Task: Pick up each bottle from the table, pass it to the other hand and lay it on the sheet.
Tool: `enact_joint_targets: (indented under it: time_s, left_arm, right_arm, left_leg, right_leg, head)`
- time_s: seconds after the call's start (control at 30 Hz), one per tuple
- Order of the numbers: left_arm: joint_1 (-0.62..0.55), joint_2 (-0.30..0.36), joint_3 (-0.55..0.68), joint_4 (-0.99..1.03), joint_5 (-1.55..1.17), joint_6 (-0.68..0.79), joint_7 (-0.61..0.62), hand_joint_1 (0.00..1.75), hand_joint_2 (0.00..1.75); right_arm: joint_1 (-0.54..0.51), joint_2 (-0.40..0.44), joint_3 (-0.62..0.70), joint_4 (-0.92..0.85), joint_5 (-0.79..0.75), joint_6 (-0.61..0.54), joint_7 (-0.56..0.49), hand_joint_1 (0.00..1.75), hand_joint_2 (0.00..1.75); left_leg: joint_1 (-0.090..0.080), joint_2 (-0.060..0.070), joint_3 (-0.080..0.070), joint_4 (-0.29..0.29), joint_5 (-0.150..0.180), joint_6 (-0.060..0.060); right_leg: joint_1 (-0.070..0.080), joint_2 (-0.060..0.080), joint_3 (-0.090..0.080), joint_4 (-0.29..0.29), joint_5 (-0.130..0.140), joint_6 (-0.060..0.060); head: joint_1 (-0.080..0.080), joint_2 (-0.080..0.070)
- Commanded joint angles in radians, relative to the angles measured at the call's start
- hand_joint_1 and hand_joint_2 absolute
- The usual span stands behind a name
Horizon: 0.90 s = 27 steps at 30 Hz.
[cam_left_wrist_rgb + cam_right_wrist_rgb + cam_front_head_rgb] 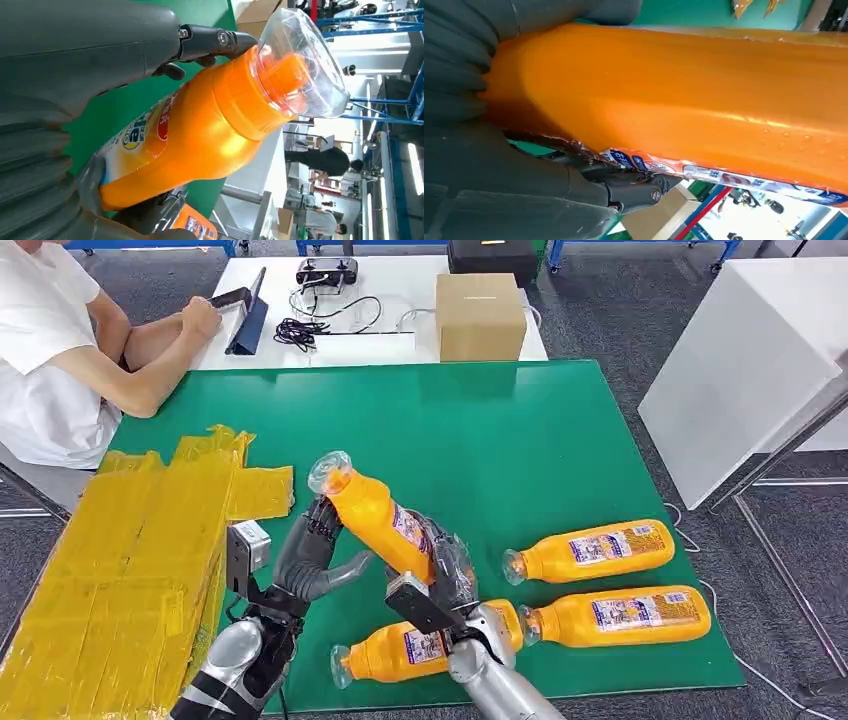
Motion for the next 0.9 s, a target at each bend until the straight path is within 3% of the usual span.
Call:
enact_joint_targets:
  time_s: [0.03,0.43,0.53,0.57,0.9]
  left_arm:
    - [-0.042,0.02,-0.019,0.05,0.003,-0.011,0.002,0.0,1.75]
    - [-0.053,0.015,-0.003,0.096,0.008,-0.017,0.004,0.0,1.75]
    - [-0.059,0.01,0.005,0.111,0.018,-0.02,0.005,0.0,1.75]
    - [-0.062,0.004,0.015,0.125,0.063,-0.048,0.02,0.0,1.75]
    - [-0.063,-0.002,0.047,0.148,0.144,-0.071,0.021,0.0,1.75]
  right_arm:
    - [-0.036,0.0,-0.009,0.059,0.009,0.0,-0.008,1.75,1.75]
    - [0.073,-0.034,0.249,-0.365,0.121,-0.002,-0.001,1.75,1.75]
    - [0.082,-0.045,0.295,-0.411,0.175,-0.045,-0.009,1.75,1.75]
    - [0.07,-0.068,0.356,-0.437,0.201,-0.065,-0.06,1.75,1.75]
    - [0.046,-0.086,0.432,-0.432,0.204,-0.107,-0.012,1.75,1.75]
  left_leg:
    - [0.001,0.0,0.004,-0.001,-0.001,-0.001]
    - [0.001,0.001,0.003,0.0,-0.002,-0.001]
    - [0.001,0.0,0.004,0.0,-0.002,-0.001]
    - [0.001,0.0,0.002,0.0,-0.001,-0.001]
    - [0.0,0.001,0.002,-0.001,-0.001,-0.001]
  right_leg:
    - [0.001,0.0,0.005,-0.002,-0.001,0.0]
    - [0.001,0.0,0.004,-0.001,-0.002,0.0]
    - [0.001,-0.001,0.004,-0.001,-0.002,0.0]
    - [0.001,0.0,0.003,-0.001,-0.001,0.0]
    - [0.0,0.001,0.002,-0.001,0.0,0.0]
  head:
    - [0.0,0.0]
    - [0.0,0.0]
    - [0.0,0.0]
    - [0.0,0.0]
    - [0.0,0.0]
